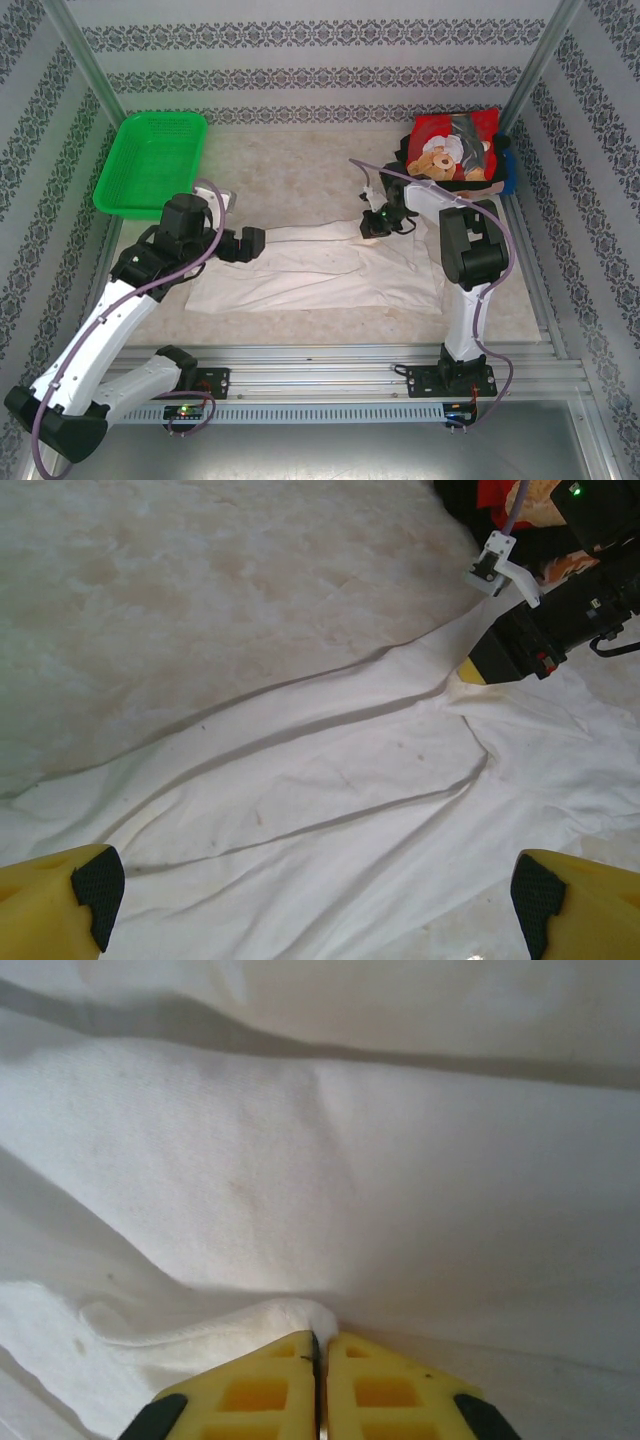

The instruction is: Fold and stack the t-shirts

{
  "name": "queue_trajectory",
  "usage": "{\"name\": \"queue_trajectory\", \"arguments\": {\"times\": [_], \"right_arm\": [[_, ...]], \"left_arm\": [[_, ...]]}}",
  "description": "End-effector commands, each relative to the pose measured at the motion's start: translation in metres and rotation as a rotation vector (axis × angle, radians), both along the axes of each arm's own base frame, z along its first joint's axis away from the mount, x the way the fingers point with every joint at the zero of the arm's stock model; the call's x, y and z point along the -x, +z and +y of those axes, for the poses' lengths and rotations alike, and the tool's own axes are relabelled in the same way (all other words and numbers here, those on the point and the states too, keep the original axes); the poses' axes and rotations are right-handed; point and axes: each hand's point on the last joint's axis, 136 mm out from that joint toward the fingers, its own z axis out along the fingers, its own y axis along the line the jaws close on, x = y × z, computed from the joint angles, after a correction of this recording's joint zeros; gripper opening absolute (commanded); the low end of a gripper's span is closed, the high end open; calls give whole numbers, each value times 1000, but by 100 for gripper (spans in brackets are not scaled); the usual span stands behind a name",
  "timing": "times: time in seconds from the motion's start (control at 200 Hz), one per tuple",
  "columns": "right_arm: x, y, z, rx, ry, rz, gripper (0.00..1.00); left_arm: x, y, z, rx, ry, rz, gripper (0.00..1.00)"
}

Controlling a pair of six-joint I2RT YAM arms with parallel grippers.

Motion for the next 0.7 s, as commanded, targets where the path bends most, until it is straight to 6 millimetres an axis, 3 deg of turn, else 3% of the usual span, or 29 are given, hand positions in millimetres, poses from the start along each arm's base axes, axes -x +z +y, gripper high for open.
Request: {"name": "queue_trajectory", "arguments": {"times": [0.0,0.155,0.32,0.545,0.694], "right_arm": [[5,17,2,28,17,-52,3],[9,44,3,10,2,-122,0],[31,64,3,1,19,-143,0],[70,48,3,27,6,-82,0],[94,22,-8,84,-15,-27,1]], "left_arm": [[12,-4,8,-42,2,14,100],[19,-11,16,-66,18,18,100],[10,-27,26,-128,75,52,100],[-8,-40,30,-140,145,57,100],[-13,-57,27,-131,147,71,100]]}}
